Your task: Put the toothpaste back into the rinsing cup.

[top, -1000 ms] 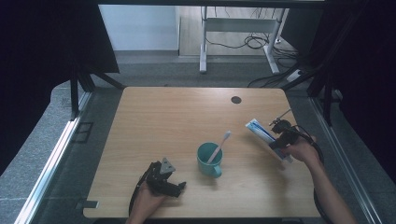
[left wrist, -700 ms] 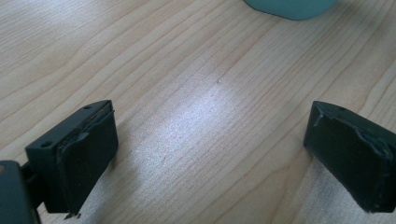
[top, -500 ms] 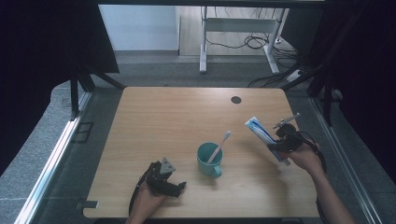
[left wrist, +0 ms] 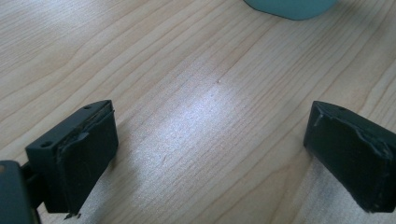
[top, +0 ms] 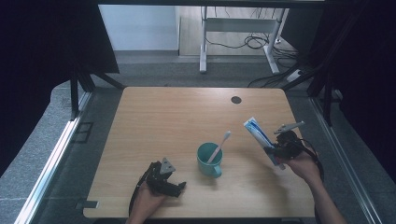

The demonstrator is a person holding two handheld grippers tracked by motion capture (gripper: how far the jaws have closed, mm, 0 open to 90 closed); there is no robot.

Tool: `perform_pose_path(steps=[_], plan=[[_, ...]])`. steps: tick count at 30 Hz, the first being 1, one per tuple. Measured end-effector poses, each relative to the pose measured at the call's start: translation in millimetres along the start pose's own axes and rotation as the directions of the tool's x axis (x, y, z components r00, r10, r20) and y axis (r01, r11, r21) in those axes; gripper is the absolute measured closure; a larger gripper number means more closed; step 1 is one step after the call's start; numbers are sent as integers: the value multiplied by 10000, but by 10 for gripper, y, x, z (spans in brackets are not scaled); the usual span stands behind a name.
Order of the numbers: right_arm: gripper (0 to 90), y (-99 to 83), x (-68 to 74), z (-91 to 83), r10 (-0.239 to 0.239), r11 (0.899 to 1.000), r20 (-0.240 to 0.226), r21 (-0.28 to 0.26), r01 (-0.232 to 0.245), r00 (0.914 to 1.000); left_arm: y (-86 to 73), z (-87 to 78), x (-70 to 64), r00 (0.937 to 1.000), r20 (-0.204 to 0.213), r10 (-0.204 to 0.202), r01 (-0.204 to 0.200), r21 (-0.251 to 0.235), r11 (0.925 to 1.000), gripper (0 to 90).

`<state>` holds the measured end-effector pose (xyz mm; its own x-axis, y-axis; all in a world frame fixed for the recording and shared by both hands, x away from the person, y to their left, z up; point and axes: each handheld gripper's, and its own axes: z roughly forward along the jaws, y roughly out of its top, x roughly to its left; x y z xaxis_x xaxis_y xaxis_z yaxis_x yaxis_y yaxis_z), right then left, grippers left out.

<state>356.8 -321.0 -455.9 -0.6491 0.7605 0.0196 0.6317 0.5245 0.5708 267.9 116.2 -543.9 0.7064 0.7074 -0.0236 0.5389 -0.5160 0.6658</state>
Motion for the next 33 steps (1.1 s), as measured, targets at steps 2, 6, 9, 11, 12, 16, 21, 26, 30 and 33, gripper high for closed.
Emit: perform_pose_path(steps=[2, 6, 9, 11, 12, 16, 21, 26, 30, 33], plan=[[724, -10, 38, -15, -83, 9998, -15, -173, 83, 10000, 0, 0, 1, 10000, -3, 5, -5, 5, 10000, 31], [724, -27, 115, -47, -92, 9987, -69, -507, 88, 9999, 0, 0, 0, 10000, 0, 0, 0, -2, 10000, 31], [724, -42, 159, -78, -83, 9971, -153, -764, 71, 9998, 0, 0, 0, 10000, 2, 0, 0, -2, 10000, 31], [724, -53, 192, -94, -112, 9959, -172, -899, 96, 9998, 0, 0, 0, 10000, 1, 0, 0, -1, 10000, 31], [724, -58, 211, -102, -119, 9954, -190, -954, 100, 9998, 0, 0, 0, 10000, 1, -2, 2, -3, 10000, 31], [724, -74, 285, -142, -174, 9920, -295, -1257, 136, 9994, -1, 1, 0, 10000, -3, 0, 0, -20, 10000, 31], [724, -75, 362, -198, -263, 9874, -439, -1571, 191, 9987, 0, 2, 1, 10000, -5, 16, -16, -23, 10000, 31], [724, -65, 431, -253, -324, 9821, -585, -1871, 209, 9978, 0, 1, 2, 10000, -7, 21, -21, -19, 10000, 32], [724, -45, 495, -286, -486, 9777, -680, -2072, 336, 9965, 0, 3, 1, 10000, -12, 2, -2, -38, 10000, 32], [724, -23, 545, -307, -580, 9745, -745, -2208, 402, 9955, 0, 3, 1, 10000, -12, 2, -2, -40, 10000, 31]])
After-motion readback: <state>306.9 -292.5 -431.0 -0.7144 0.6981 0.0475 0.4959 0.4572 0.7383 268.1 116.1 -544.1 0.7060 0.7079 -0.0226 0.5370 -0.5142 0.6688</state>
